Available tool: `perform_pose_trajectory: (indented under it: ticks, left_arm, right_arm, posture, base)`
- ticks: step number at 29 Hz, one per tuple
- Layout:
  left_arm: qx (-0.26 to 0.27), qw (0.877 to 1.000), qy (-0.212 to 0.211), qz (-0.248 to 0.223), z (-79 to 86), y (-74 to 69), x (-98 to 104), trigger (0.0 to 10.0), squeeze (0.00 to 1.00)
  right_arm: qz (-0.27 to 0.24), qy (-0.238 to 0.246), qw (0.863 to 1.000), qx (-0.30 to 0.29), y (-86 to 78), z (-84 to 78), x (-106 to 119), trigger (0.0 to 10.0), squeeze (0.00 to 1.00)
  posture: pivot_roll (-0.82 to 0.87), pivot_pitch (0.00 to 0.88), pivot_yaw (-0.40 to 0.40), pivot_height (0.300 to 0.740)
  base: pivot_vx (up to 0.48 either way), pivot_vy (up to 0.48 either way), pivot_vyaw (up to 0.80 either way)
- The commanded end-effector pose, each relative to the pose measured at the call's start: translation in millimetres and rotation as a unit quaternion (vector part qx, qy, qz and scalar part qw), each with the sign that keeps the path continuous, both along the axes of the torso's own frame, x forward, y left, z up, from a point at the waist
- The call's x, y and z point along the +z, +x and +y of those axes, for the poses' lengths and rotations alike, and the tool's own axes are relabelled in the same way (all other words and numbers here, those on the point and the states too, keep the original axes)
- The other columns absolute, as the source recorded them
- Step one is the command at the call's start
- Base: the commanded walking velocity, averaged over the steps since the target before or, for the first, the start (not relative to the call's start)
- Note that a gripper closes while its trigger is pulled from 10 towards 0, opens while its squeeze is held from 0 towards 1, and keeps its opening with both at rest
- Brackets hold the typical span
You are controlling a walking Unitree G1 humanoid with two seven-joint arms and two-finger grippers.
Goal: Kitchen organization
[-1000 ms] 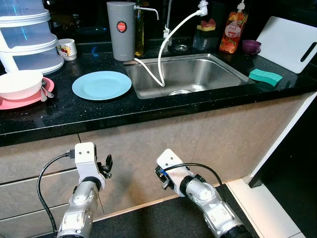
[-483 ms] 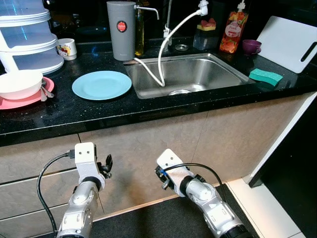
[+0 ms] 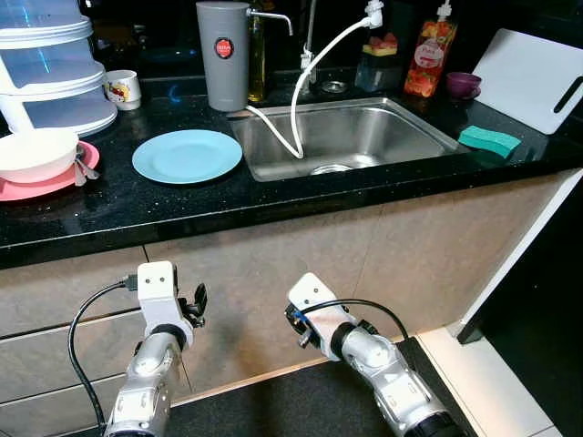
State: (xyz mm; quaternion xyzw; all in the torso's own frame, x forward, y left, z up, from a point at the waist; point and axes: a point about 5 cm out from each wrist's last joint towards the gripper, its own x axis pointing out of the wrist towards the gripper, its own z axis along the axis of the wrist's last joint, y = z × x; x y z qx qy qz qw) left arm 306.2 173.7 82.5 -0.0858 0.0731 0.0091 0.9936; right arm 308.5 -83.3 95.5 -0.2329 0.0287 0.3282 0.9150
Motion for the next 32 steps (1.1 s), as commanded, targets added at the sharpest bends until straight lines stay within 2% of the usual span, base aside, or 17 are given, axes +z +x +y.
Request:
perform_pose_trajectory:
  ticks: [1,32]
  left_arm:
    - [0.002,1.000,-0.003,0.008,0.9,-0.2,-4.1,10.0,0.00]
    - [0.001,1.000,-0.003,0.006,-0.6,-2.5,-4.7,10.0,0.00]
  right_arm:
    - [0.003,0.004,1.000,-0.001,1.6,-1.5,-0.1,10.0,0.00]
    - [0.002,0.003,1.000,0.000,-0.6,-2.2,-1.5,10.0,0.00]
  posture:
    - [-0.09,0.069,0.010,0.740]
    - [-0.09,0.055,0.004,0.740]
  base:
    - [0.000,0.000,0.00]
    - [0.000,0.000,0.00]
